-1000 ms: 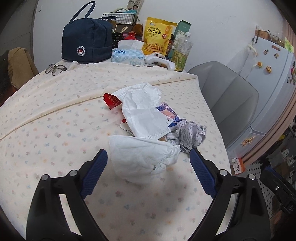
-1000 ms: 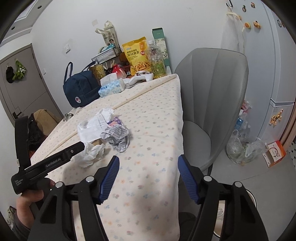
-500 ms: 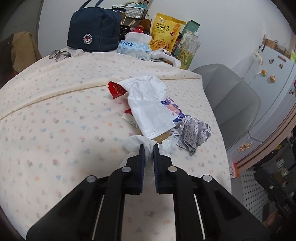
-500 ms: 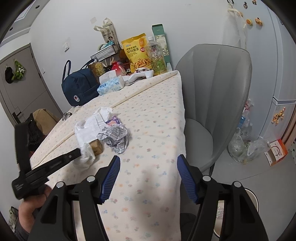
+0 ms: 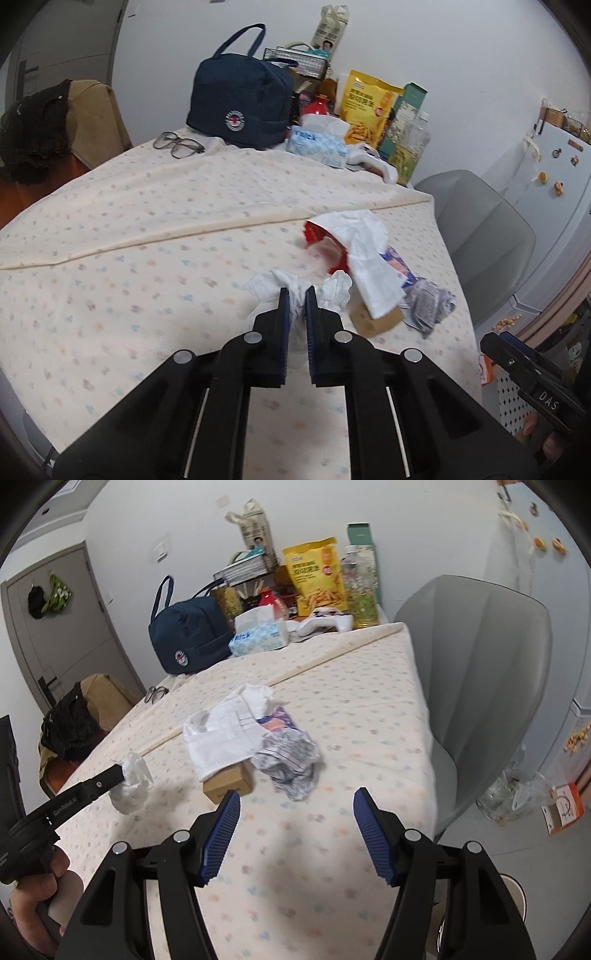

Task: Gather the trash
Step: 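Grasp the white tissue with the left tool while the right tool grasps crumpled paper, then carry tissue and paper over the bin and open both tools to drop them, then move both tools back over the table toward the cardboard box, then grasp the white tissue with the left tool while the right tool grasps the small cardboard box, then carry tissue and box over the floor bin and open both tools to drop them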

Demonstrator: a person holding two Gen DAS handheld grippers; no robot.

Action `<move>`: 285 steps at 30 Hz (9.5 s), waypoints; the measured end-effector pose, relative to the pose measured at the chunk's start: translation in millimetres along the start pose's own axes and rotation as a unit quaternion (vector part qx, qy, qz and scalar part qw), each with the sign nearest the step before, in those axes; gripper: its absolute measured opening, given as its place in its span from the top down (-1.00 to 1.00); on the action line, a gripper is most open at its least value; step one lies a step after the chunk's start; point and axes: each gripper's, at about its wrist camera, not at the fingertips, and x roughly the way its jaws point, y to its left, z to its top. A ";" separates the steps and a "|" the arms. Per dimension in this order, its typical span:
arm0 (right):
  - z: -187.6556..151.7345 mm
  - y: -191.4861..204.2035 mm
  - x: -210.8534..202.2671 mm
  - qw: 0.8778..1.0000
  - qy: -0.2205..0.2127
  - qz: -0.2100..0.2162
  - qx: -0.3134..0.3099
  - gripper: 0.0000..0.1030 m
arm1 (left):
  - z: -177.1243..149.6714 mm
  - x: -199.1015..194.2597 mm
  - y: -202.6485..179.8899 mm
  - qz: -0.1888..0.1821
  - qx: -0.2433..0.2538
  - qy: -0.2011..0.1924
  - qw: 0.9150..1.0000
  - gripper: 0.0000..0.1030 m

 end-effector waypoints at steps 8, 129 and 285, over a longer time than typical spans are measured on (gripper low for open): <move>21.5 18.6 47.8 0.999 0.029 -0.020 -0.021 -0.23 | 7.7 13.0 24.7 0.014 -0.015 0.001 1.000 0.83; -164.6 -316.8 -146.6 0.940 -0.031 -0.165 0.298 -0.86 | -116.5 40.4 -341.1 -0.164 0.242 0.171 0.941 -0.90; -136.0 -317.8 -101.9 0.945 0.026 -0.193 0.262 -0.10 | -155.9 44.5 -362.9 -0.119 0.355 0.155 0.914 0.92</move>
